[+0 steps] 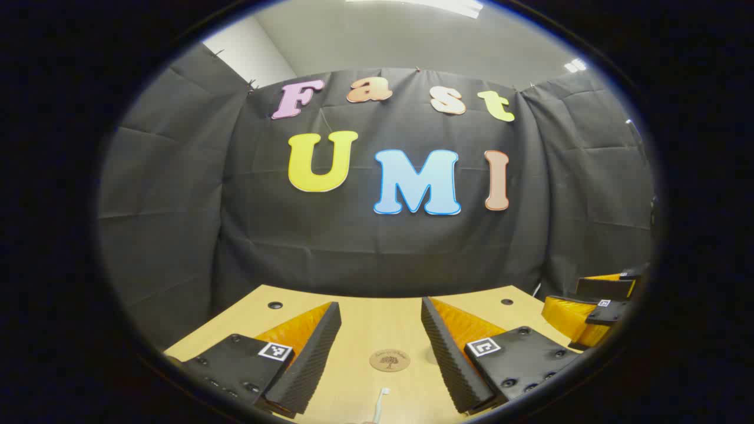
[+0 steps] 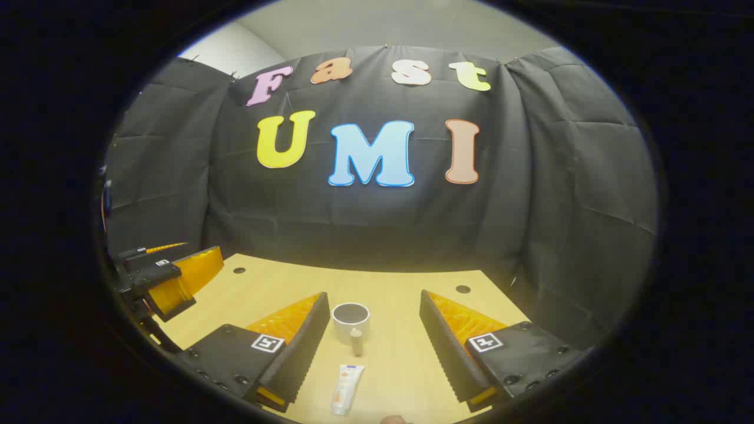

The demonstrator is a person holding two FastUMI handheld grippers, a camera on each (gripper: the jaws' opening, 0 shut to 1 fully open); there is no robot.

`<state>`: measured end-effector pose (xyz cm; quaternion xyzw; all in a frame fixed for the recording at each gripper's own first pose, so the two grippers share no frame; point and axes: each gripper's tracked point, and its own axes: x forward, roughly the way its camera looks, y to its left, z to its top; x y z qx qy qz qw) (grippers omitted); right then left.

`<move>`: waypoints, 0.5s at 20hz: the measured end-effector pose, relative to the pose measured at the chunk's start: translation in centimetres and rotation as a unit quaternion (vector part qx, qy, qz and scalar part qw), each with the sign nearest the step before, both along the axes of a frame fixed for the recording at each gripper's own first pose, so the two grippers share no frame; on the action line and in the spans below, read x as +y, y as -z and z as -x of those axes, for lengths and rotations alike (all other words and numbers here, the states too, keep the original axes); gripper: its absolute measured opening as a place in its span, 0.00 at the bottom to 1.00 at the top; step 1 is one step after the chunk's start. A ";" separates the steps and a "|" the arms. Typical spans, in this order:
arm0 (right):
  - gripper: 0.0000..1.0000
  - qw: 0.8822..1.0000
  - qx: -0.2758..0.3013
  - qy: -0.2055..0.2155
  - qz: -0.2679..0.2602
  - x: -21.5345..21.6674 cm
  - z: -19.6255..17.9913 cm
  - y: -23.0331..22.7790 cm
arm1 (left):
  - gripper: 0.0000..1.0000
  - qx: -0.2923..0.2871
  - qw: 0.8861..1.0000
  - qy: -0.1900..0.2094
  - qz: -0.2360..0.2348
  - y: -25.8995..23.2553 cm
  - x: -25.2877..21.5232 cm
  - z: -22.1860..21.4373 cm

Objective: Put the toothbrush and toothpaste on the desktop into the cup, then pick up the cup and place it on the coaster on the desktop.

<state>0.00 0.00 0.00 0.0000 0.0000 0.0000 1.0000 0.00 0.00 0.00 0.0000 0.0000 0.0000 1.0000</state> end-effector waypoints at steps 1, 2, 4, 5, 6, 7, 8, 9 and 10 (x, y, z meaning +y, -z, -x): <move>0.98 1.000 0.001 0.000 -0.001 0.0 -0.1 0.0 | 0.92 0.004 1.000 0.003 0.001 0.1 -0.1 0.1; 0.98 1.000 0.002 -0.001 -0.001 0.0 -0.1 0.1 | 0.95 0.008 1.000 0.004 0.005 0.2 -0.1 0.1; 0.98 1.000 0.005 0.000 -0.002 0.0 -0.3 0.2 | 0.93 0.016 1.000 0.013 0.013 0.4 -0.3 0.2; 0.98 1.000 0.007 -0.001 -0.003 0.1 -0.4 0.4 | 0.92 0.018 1.000 0.015 0.014 0.4 -0.4 0.2; 0.98 1.000 0.009 -0.002 -0.003 0.1 -0.5 0.4 | 0.92 0.019 1.000 0.016 0.014 0.6 -0.5 0.2; 0.98 1.000 0.012 -0.003 -0.004 0.1 -0.5 0.6 | 0.93 0.020 1.000 0.018 0.015 0.6 -0.5 0.2; 0.98 1.000 0.014 -0.003 -0.004 0.2 -0.5 0.7 | 0.94 0.022 0.999 0.018 0.015 0.7 -0.6 0.2; 0.98 1.000 0.017 -0.003 -0.004 0.1 -0.6 0.9 | 0.95 0.025 0.999 0.016 0.015 0.9 -0.5 0.3; 0.99 1.000 0.019 -0.002 -0.005 0.0 -0.7 0.9 | 0.95 0.028 0.999 0.016 0.016 1.0 -0.4 0.3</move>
